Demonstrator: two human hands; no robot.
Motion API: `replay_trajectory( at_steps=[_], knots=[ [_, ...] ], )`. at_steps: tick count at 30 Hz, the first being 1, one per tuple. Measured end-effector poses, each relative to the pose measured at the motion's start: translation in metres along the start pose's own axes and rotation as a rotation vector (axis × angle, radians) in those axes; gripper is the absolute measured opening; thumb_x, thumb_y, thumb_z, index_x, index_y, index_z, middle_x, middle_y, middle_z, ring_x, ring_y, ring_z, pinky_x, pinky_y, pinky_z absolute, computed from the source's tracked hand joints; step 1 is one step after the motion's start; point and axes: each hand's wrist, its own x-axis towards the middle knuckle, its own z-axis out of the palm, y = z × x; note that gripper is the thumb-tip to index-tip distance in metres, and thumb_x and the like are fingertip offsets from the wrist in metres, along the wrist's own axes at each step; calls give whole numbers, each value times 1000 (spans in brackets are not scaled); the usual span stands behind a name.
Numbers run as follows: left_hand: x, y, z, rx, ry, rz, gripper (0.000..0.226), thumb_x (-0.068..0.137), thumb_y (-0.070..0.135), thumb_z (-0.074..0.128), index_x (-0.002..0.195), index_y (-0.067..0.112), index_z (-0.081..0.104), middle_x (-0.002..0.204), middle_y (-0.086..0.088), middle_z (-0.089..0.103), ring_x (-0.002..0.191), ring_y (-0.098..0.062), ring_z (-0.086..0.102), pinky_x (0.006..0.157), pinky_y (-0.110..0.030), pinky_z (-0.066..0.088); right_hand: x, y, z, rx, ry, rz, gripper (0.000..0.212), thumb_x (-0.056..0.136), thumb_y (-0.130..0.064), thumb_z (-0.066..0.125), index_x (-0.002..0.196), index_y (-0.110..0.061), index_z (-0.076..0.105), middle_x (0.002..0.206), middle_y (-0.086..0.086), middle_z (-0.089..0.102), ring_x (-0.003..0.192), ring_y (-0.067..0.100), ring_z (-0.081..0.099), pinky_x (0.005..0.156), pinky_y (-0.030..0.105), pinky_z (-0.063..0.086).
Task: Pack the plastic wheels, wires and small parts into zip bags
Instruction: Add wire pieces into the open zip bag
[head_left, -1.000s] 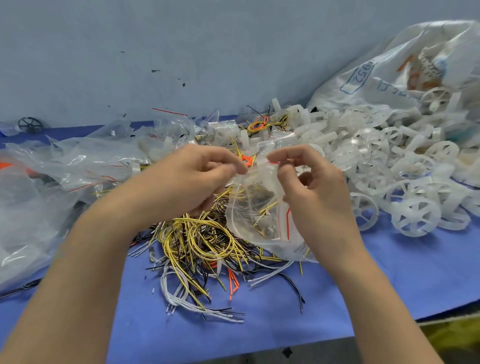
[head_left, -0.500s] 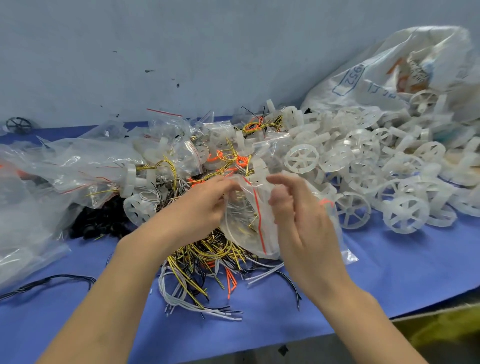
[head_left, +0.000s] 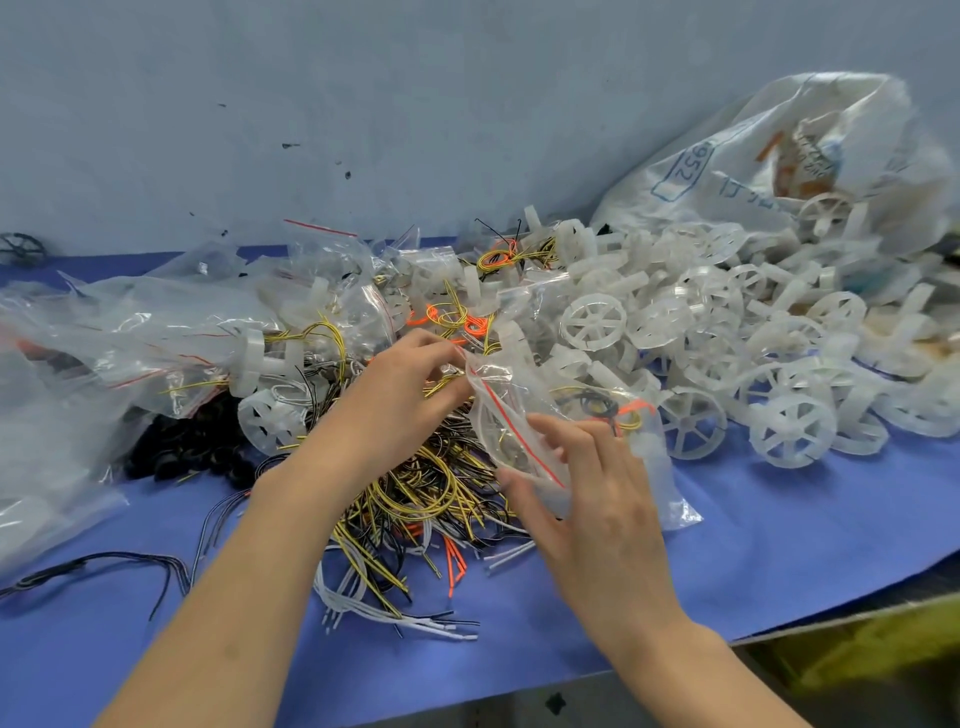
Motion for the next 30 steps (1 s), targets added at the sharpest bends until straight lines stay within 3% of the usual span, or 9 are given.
replay_trajectory(
  at_steps=[7,11,13,15,18,20,24,28,30],
  knots=[
    [0,9,-14,-74,80,32,21,94,35,57,103,20,69,112,9,59,99,-9,59,90,-41,52,10,-7,-12,116,82,61,14,98,-38,55,89,-28,60,88,-15,53,83,14,54,74,30,40],
    [-1,48,-66,-128,370,189,11,94,29,62,100,24,68,110,6,62,97,-1,60,82,-19,53,60,-22,-45,516,312,264,5,93,-41,64,88,-40,65,83,-13,62,78,0,55,73,13,39],
    [-7,71,-97,-149,546,302,8,94,39,62,97,33,66,107,14,63,96,2,61,75,-8,48,90,-29,-62,655,428,247,4,91,-38,68,87,-40,69,81,-14,65,75,0,54,73,14,42],
    [-16,82,-115,-182,624,327,7,92,48,61,93,41,63,103,20,64,92,3,62,74,-9,47,113,-35,-70,765,425,246,4,89,-35,71,86,-34,73,76,-11,64,70,3,52,69,17,45],
    [-25,74,-119,-184,544,157,15,86,53,64,86,38,65,87,14,69,75,4,62,71,-20,52,122,-41,-59,869,304,342,11,89,-26,72,78,-27,73,66,-9,60,62,7,47,61,19,42],
    [-32,63,-121,-28,464,72,25,81,59,61,81,35,66,79,13,69,69,3,60,70,-19,47,119,-44,-52,891,256,392,20,89,-27,73,69,-25,70,62,-6,55,60,11,44,58,18,39],
    [-42,62,-134,117,519,141,19,83,61,61,82,43,63,85,24,64,73,11,58,65,1,36,122,-42,-53,963,263,388,23,88,-32,73,66,-27,67,60,-9,54,52,10,46,54,16,41],
    [-49,58,-125,168,342,60,29,83,61,54,83,34,61,79,17,64,77,1,57,70,-5,38,114,-38,-48,924,167,448,20,85,-31,73,66,-25,71,60,-7,56,57,9,49,58,19,42],
    [-50,57,-126,207,425,101,26,87,59,56,86,34,61,81,18,62,77,1,55,70,-4,37,113,-39,-51,906,204,430,18,83,-36,74,68,-26,71,62,-4,54,58,11,47,57,16,39]
  ],
)
